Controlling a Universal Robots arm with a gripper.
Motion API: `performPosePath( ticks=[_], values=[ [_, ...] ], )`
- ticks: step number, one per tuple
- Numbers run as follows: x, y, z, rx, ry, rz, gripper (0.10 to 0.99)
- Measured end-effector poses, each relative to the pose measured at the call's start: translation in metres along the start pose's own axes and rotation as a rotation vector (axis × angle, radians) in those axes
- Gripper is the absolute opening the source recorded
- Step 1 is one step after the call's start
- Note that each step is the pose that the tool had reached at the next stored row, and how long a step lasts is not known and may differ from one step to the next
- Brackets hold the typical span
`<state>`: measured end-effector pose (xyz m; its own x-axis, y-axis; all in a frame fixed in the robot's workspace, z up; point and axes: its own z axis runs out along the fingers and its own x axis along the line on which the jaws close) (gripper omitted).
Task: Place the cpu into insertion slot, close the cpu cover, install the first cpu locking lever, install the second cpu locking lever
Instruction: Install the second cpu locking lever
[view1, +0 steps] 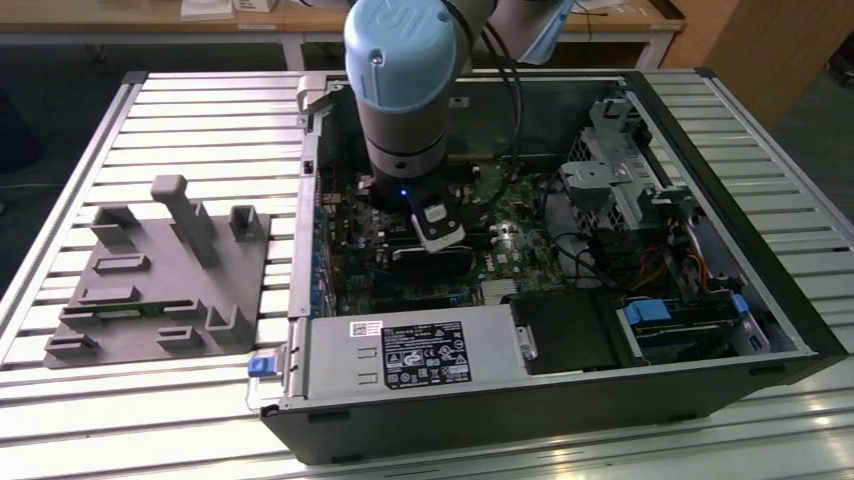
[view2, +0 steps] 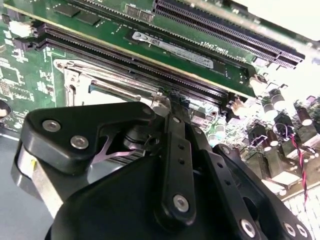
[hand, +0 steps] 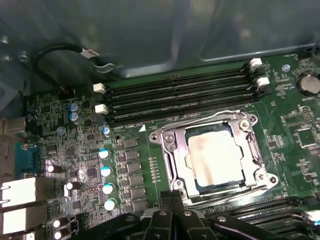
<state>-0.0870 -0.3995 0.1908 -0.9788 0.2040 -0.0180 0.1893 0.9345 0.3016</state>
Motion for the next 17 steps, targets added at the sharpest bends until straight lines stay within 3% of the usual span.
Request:
performPosePath(
  ticks=[8, 9, 13, 15, 17],
  values=[
    [-0.0004, 0.0079, -0.0256, 0.008, -0.0013, 0.000, 0.106],
    [-0.0005, 0.0085, -0.0269, 0.014, -0.0026, -0.001, 0.106],
    [-0.0061, 0.0097, -0.0270, 0.056, -0.0122, 0.001, 0.106],
    [-0.0119, 0.0109, -0.0266, 0.068, -0.0149, 0.002, 0.106],
    [-0.0171, 0.0127, -0.0259, 0.071, -0.0157, 0.002, 0.106]
  ],
)
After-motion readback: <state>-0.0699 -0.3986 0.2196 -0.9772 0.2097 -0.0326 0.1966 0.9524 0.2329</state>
